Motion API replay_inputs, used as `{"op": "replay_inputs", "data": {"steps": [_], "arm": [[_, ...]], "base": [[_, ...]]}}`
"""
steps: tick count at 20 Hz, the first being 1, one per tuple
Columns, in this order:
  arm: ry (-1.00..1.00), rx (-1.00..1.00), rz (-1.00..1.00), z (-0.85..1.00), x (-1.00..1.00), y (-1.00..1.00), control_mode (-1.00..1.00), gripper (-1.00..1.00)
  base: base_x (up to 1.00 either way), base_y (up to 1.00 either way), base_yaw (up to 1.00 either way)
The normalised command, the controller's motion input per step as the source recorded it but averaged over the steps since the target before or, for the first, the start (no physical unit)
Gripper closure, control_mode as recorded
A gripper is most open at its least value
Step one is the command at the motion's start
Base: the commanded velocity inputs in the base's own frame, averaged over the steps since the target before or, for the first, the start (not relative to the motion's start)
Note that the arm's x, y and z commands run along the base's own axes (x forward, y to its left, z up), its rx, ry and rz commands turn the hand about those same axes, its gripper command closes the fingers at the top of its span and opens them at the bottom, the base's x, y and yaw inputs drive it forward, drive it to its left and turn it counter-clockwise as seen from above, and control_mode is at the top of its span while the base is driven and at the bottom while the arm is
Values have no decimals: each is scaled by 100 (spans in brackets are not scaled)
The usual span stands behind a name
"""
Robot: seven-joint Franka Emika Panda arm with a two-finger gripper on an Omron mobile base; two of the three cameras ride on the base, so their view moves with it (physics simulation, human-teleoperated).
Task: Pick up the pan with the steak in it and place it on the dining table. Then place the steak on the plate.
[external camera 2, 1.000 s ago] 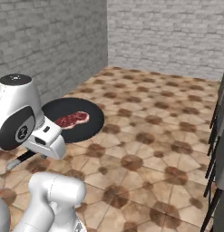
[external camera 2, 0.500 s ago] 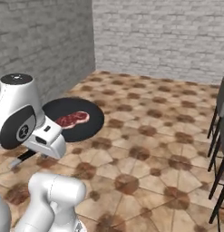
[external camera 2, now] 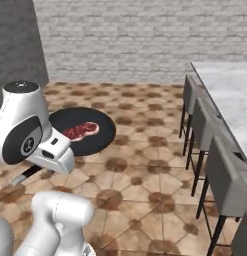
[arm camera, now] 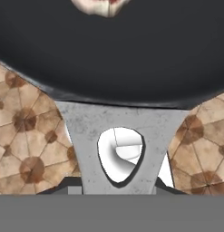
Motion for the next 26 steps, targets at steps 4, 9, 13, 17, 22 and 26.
{"op": "replay_inputs", "data": {"steps": [4,9,13,17,22,26], "arm": [[0,0,0,0,0,0,100,100],[0,0,0,0,0,0,100,100],[0,0,0,0,0,0,100,100],[0,0,0,0,0,0,100,100],[0,0,0,0,0,0,100,100],[0,0,0,0,0,0,100,100]], "base": [[0,0,-50],[0,0,-50],[0,0,-50],[0,0,-50],[0,0,-50],[0,0,-50]]}}
